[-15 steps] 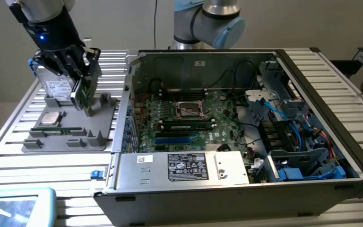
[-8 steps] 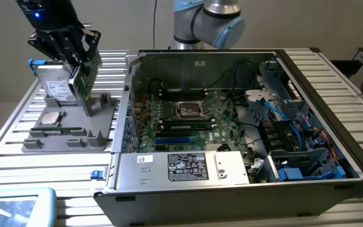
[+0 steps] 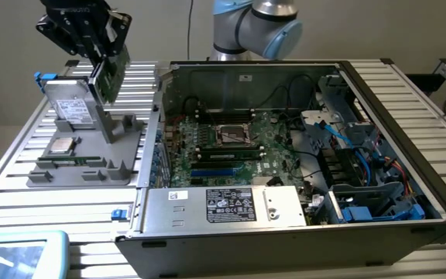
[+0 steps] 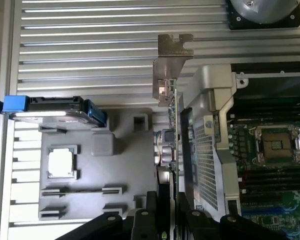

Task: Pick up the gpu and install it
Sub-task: 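Pick up the gpu and move the gpu toward the slot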

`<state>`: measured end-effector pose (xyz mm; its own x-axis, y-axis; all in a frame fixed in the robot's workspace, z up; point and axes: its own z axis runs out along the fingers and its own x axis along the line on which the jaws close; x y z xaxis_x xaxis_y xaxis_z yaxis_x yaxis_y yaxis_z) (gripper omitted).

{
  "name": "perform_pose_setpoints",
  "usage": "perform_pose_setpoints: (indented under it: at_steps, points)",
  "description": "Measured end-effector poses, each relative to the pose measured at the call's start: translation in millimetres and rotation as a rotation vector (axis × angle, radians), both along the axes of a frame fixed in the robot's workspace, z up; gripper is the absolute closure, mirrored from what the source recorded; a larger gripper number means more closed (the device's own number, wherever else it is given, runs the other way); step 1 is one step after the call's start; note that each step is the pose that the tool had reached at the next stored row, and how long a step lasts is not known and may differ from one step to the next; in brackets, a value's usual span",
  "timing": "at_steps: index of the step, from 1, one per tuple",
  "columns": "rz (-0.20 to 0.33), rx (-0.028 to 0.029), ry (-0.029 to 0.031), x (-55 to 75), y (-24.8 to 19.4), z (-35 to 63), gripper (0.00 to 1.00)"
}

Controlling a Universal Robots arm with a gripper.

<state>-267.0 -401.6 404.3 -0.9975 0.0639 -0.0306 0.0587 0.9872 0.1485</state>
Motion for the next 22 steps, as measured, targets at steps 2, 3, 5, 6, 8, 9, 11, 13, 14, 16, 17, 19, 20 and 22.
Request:
perform_pose_setpoints:
  at_steps: [2,3,5,6,8,9,11,13,14,16,17,19,20,22]
  points:
    - [0.000,0.0000,0.0023,6.4,-0.1,9.0,0.73]
    - [0.000,0.0000,0.0036,10.2,-0.1,12.8,0.73]
    - [0.000,0.0001,0.0070,17.4,-0.2,19.3,0.73]
    - [0.000,0.0002,0.0088,20.9,-0.3,22.1,0.73]
    - [0.000,0.0006,0.0116,28.4,-0.4,26.9,0.73]
    - [0.000,0.0009,0.0126,32.4,-0.5,28.7,0.73]
    - [0.000,0.0011,0.0160,40.3,-0.8,31.6,0.73]
    - [0.000,0.0012,0.0193,47.9,-1.2,34.1,0.73]
    - [0.000,0.0011,0.0212,51.7,-1.3,35.2,0.73]
    - [0.000,0.0011,0.0251,59.3,-1.8,37.6,0.73]
    - [0.000,0.0011,0.0269,63.1,-1.9,38.6,0.73]
    - [0.000,0.0011,0.0316,70.4,-2.3,40.1,0.73]
    - [0.000,0.0011,0.0337,74.0,-2.6,40.4,0.73]
    - [0.000,0.0012,0.0361,82.2,-3.3,40.6,0.73]
